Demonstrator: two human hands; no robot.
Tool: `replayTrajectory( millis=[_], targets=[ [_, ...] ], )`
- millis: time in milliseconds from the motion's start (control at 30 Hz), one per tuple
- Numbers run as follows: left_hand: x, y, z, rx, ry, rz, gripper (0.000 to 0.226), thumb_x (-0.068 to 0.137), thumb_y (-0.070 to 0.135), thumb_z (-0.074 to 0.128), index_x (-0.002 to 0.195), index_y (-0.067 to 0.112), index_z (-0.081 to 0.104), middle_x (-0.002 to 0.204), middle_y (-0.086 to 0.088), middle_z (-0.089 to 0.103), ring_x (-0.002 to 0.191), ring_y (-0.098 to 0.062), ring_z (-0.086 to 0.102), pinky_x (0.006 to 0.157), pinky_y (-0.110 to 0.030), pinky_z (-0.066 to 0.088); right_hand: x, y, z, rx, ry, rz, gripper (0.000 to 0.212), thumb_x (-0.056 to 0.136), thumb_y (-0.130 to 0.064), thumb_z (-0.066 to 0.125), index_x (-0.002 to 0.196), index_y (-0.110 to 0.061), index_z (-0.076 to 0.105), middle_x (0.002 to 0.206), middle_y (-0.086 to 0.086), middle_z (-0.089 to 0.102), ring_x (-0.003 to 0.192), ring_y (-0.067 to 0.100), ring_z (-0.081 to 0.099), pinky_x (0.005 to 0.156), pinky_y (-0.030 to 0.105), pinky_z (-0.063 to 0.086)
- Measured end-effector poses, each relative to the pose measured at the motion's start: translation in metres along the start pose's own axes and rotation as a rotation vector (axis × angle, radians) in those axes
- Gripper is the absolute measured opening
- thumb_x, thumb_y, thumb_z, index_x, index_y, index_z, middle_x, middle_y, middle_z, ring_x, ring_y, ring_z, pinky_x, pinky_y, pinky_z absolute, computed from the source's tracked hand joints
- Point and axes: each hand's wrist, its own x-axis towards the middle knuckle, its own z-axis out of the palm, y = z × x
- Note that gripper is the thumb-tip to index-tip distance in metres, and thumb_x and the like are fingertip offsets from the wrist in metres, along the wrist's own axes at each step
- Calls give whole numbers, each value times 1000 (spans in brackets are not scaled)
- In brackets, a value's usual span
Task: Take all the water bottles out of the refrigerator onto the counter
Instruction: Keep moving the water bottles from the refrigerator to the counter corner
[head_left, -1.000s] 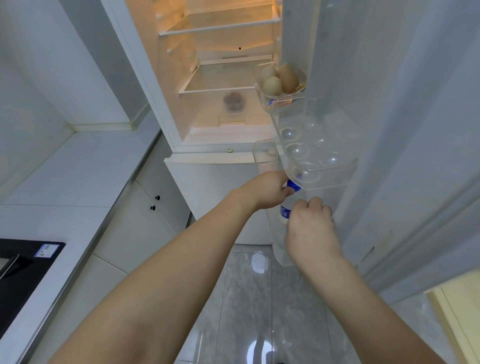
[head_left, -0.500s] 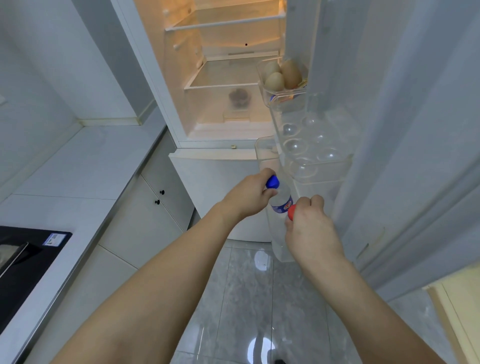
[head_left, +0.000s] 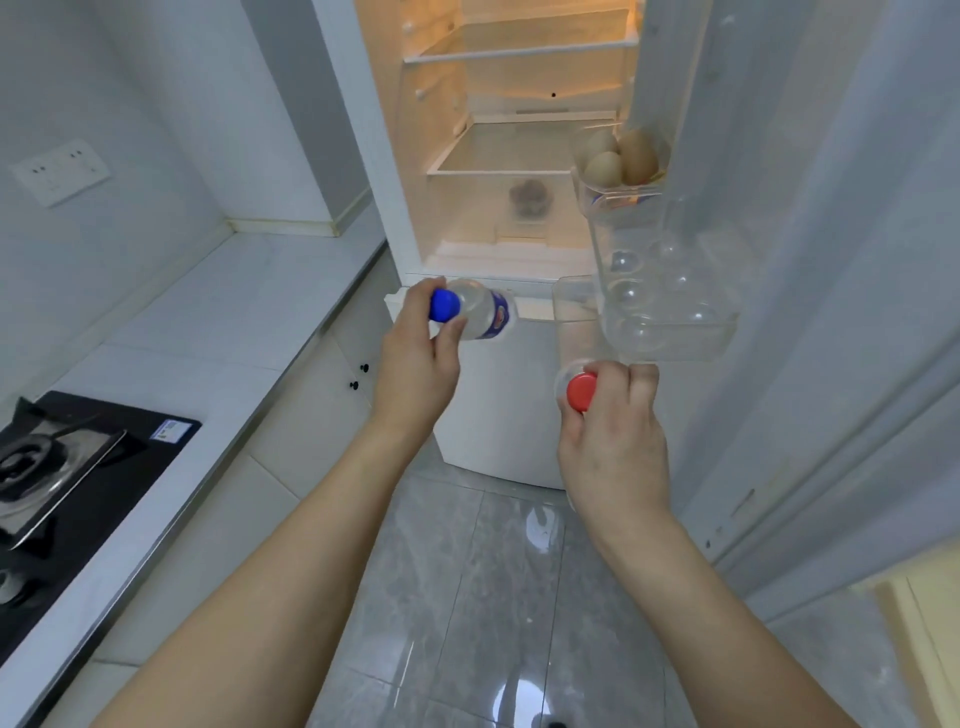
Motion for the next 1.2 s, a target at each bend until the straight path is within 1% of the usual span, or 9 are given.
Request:
replayTrajectory(
  millis=[200,333,400,500,567,733,900,1067,1200],
  targets=[
    [-23,-18,-60,92,75,-62,30,96,21,53,125,22,48,105,8,59,88,-17,59,78,-41,53,-10,-41,7,134,15,-135,29,84,-11,71,108,-5,56,101,14,47,70,34,58,58,26,37],
    [-46,-32,-109,149,121,-100,29,95,19,54,124,19,50,106,8,58,90,-18,59,79,-35,51,-27,-85,20,214,-58,-246,28,87,-10,67,111,-4,56,103,15,47,74,34,58,60,33,46],
    [-61,-39,-137,177,149,-137,29,95,20,54,124,19,50,104,7,60,82,-20,60,75,-33,49,-39,-110,26,234,-95,-285,26,87,-11,66,111,-4,56,104,14,46,74,33,57,61,35,46],
    [-86,-54,-186,259,180,-194,31,96,24,54,126,20,50,105,3,63,74,-19,58,72,-33,48,-61,-147,38,258,-166,-330,27,88,-13,65,112,-5,55,105,12,45,76,31,57,63,30,40],
    [-105,-64,-224,299,207,-240,31,95,26,55,125,21,49,104,2,64,79,-19,60,74,-34,50,-78,-176,48,286,-220,-360,28,88,-14,65,113,-6,55,106,11,44,77,31,56,63,27,35],
    [-159,-80,-306,432,264,-355,27,95,28,54,121,21,49,74,9,55,65,-16,55,61,-33,43,-123,-242,68,343,-348,-465,25,90,-17,63,111,-8,54,106,9,42,80,34,56,66,39,48],
    [-231,-97,-393,492,362,-512,25,96,31,53,119,24,48,87,2,62,77,-22,59,67,-36,50,-185,-313,88,348,-515,-588,27,91,-15,59,116,-8,52,113,10,42,86,36,57,72,39,45],
    [-296,-108,-458,561,438,-612,24,95,31,52,117,23,48,81,1,60,66,-20,54,58,-33,44,-245,-367,105,345,-633,-693,30,93,-19,58,119,-10,49,117,7,39,85,33,58,65,30,37],
    [-352,-113,-503,620,516,-726,21,95,31,52,113,21,50,73,3,56,60,-17,51,54,-31,41,-297,-412,116,373,-733,-812,30,92,-19,59,119,-8,49,116,8,39,81,31,59,67,33,44]
  ],
)
